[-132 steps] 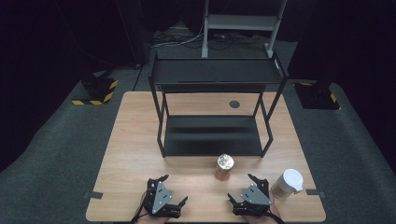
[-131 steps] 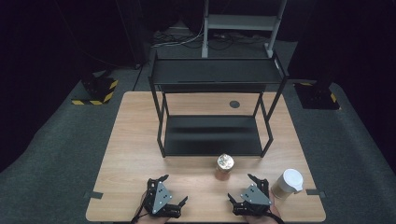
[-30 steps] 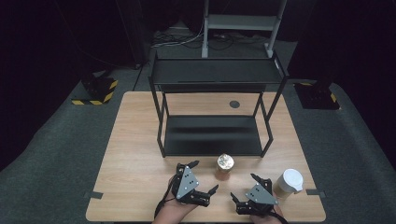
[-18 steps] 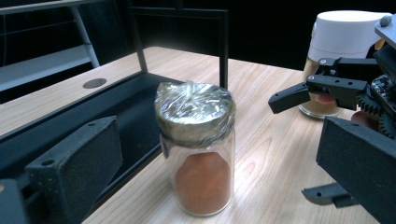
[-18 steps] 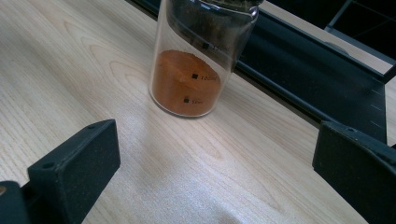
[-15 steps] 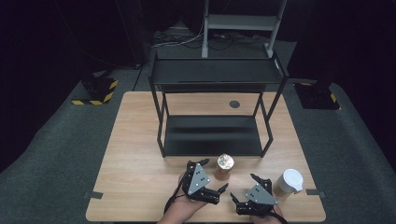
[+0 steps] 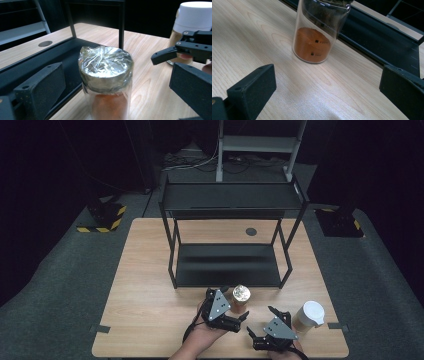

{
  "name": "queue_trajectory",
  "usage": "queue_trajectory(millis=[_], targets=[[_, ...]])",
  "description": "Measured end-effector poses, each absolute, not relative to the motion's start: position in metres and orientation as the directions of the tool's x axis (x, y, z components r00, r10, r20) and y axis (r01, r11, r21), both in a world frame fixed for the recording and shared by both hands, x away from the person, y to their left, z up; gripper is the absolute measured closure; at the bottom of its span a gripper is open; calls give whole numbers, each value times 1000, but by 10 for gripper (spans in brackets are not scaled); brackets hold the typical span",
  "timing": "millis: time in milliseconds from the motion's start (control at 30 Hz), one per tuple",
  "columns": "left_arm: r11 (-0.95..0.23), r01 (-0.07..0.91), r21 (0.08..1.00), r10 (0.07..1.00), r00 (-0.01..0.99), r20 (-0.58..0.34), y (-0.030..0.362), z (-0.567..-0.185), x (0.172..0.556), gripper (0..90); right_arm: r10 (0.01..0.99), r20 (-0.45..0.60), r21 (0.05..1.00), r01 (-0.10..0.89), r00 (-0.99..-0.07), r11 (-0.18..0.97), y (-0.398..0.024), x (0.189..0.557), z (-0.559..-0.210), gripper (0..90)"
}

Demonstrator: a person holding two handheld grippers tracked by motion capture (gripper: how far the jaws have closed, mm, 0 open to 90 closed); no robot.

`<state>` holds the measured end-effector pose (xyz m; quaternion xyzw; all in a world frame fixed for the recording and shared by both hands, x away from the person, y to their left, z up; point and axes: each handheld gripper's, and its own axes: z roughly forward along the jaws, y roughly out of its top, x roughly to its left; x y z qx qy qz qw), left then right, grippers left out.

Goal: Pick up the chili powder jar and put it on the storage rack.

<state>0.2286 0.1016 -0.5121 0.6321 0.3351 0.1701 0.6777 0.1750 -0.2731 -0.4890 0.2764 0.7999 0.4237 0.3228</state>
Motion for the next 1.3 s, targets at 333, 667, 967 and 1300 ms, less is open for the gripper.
queue_trajectory(millis=[333,667,967,1300], targets=[[186,215,959,650,705,-284,94,-519,239,12,715,-279,858,169,-641,485,-274,175,-489,0],[195,234,952,648,698,-304,91,-521,247,168,714,-280,858,167,-641,486,-274,175,-489,0],[195,225,955,645,704,-298,91,-525,250,287,714,-279,858,167,-642,485,-274,175,-489,0],[196,219,956,631,718,-294,92,-527,253,341,714,-278,859,166,-642,484,-274,175,-489,0]])
